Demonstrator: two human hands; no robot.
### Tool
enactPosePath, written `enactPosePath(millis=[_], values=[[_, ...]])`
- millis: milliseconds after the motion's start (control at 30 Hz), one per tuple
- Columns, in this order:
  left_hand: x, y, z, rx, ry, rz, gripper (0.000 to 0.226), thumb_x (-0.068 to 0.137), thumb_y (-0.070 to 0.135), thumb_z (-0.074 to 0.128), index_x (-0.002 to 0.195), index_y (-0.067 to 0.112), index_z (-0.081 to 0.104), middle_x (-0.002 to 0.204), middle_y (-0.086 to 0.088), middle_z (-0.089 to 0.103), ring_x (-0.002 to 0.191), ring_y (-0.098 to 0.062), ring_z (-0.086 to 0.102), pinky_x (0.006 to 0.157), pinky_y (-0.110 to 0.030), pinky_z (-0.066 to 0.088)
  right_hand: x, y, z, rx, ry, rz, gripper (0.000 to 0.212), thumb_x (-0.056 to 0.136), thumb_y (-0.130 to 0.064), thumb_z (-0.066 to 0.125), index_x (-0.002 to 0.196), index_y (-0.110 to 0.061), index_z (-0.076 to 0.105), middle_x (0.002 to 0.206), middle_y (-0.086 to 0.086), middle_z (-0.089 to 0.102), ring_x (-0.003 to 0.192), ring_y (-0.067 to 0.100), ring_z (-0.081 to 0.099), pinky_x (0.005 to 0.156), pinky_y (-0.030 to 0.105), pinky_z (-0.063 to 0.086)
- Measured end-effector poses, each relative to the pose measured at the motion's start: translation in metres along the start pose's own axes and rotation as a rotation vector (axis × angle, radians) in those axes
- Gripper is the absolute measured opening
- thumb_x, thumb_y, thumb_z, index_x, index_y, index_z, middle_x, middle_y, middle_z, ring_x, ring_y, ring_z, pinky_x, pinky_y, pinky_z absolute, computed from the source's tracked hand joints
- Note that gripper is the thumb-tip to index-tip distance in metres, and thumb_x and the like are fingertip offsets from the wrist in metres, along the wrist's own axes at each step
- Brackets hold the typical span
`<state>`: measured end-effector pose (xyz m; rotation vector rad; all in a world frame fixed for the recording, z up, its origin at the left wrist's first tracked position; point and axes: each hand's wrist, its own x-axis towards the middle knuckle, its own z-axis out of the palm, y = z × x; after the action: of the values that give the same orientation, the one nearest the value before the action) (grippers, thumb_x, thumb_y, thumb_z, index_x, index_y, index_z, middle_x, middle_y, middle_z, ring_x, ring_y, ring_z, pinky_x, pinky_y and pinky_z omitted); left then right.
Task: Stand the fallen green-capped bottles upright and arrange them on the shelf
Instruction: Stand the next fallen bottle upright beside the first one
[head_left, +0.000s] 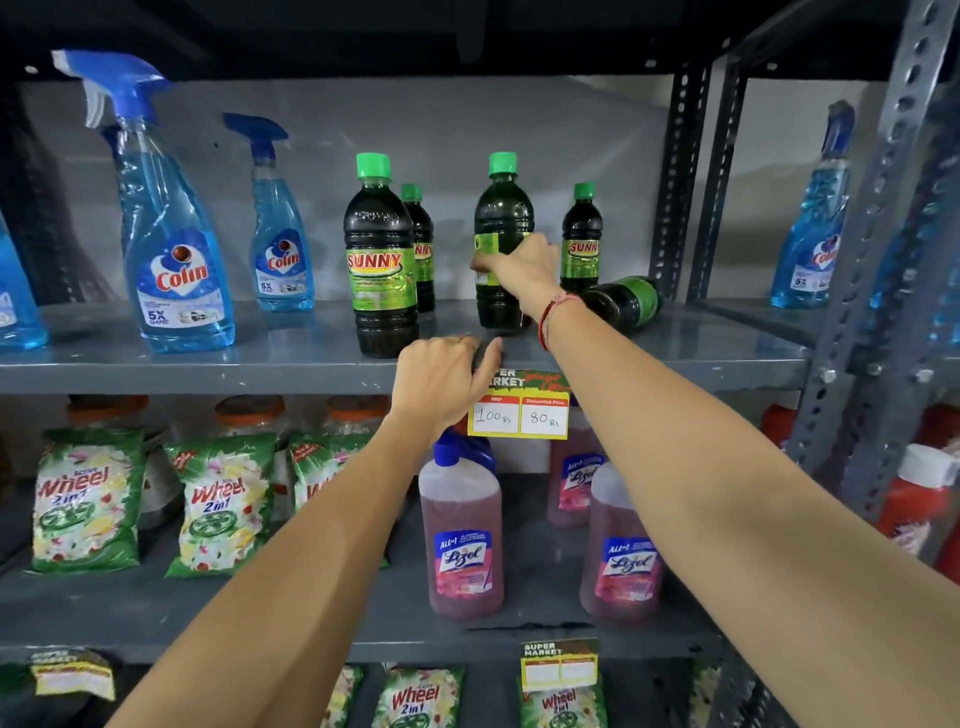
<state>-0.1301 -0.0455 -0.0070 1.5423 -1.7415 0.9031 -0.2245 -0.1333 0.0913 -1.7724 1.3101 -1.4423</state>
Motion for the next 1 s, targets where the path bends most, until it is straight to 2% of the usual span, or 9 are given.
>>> enactPosePath(millis=[100,200,400,533,600,700,800,900,1000], values=[[0.000,0.000,0.001,0.008,0.002,0.010,0.066,0.091,0.051,0.015,0.075,0.013,0.067,0.070,-0.004,0.070,0.059,-0.026,0.062,0.049,-0.028,0.025,-0.006,0.011,0.004,-0.003,0.024,-0.045,0.083,0.070,-0.028,0.082,0.132,0.000,0.035,0.133,0.018,0.039,0.119,0.032,0.046,0.099,0.038,0.040],[0.000,-0.001,0.002,0.000,0.007,0.015,0.064,0.092,0.050,0.017,0.074,0.014,0.066,0.068,-0.004,0.069,0.059,-0.026,0.062,0.049,-0.029,0.022,-0.011,0.018,0.006,0.031,0.030,-0.065,0.087,0.067,-0.027,0.084,0.133,-0.001,0.034,0.131,0.018,0.043,0.121,0.033,0.046,0.100,0.042,0.041],[0.000,0.000,0.003,-0.002,0.015,0.011,0.062,0.093,0.049,0.019,0.078,0.015,0.068,0.073,-0.003,0.071,0.062,-0.025,0.063,0.049,-0.029,0.025,-0.016,0.033,0.003,0.113,-0.064,0.074,0.070,0.072,-0.026,0.079,0.126,-0.006,0.040,0.122,0.013,0.057,0.114,0.028,0.055,0.085,0.029,0.043],[0.000,0.001,0.002,-0.010,0.010,0.008,0.062,0.092,0.049,0.018,0.080,0.015,0.068,0.075,-0.004,0.072,0.065,-0.027,0.064,0.050,-0.029,0.027,-0.017,0.032,0.004,-0.164,0.004,-0.007,0.098,0.061,-0.045,0.086,0.133,-0.004,0.034,0.134,0.017,0.043,0.127,0.033,0.040,0.099,0.042,0.040],[0.000,0.001,0.002,-0.007,0.009,0.007,0.061,0.092,0.049,0.019,0.080,0.015,0.068,0.076,-0.004,0.072,0.065,-0.027,0.064,0.050,-0.029,0.027,-0.018,0.032,0.005,-0.139,-0.029,0.039,0.104,0.060,-0.048,0.085,0.137,-0.006,0.029,0.138,0.017,0.037,0.129,0.033,0.036,0.102,0.042,0.037],[0.000,0.001,0.001,0.004,0.004,0.011,0.062,0.093,0.049,0.018,0.081,0.015,0.069,0.076,-0.004,0.072,0.065,-0.027,0.065,0.050,-0.029,0.025,-0.019,0.031,-0.002,0.107,-0.120,0.127,0.085,0.067,-0.033,0.082,0.133,-0.007,0.035,0.126,0.010,0.051,0.107,0.022,0.052,0.080,0.027,0.046],[0.000,0.001,0.000,0.015,0.000,0.009,0.064,0.092,0.049,0.016,0.081,0.015,0.069,0.077,-0.004,0.072,0.066,-0.026,0.065,0.050,-0.029,0.026,-0.020,0.033,-0.007,0.172,-0.170,0.140,0.060,0.076,-0.016,0.074,0.126,-0.005,0.042,0.097,0.002,0.056,0.088,0.017,0.056,0.056,0.016,0.036],[0.000,0.001,0.000,0.010,-0.002,0.008,0.063,0.092,0.049,0.017,0.081,0.014,0.069,0.076,-0.005,0.072,0.065,-0.027,0.064,0.050,-0.028,0.025,-0.021,0.033,-0.002,0.032,-0.120,0.065,0.080,0.067,-0.030,0.084,0.129,-0.005,0.040,0.118,0.009,0.055,0.112,0.026,0.054,0.082,0.027,0.049],[-0.001,0.001,-0.001,-0.005,0.012,0.012,0.060,0.092,0.048,0.020,0.079,0.014,0.068,0.073,-0.005,0.071,0.062,-0.027,0.063,0.050,-0.028,0.024,-0.023,0.032,0.003,-0.115,-0.086,0.048,0.103,0.060,-0.047,0.085,0.138,-0.007,0.030,0.137,0.017,0.040,0.127,0.032,0.041,0.105,0.041,0.038]])
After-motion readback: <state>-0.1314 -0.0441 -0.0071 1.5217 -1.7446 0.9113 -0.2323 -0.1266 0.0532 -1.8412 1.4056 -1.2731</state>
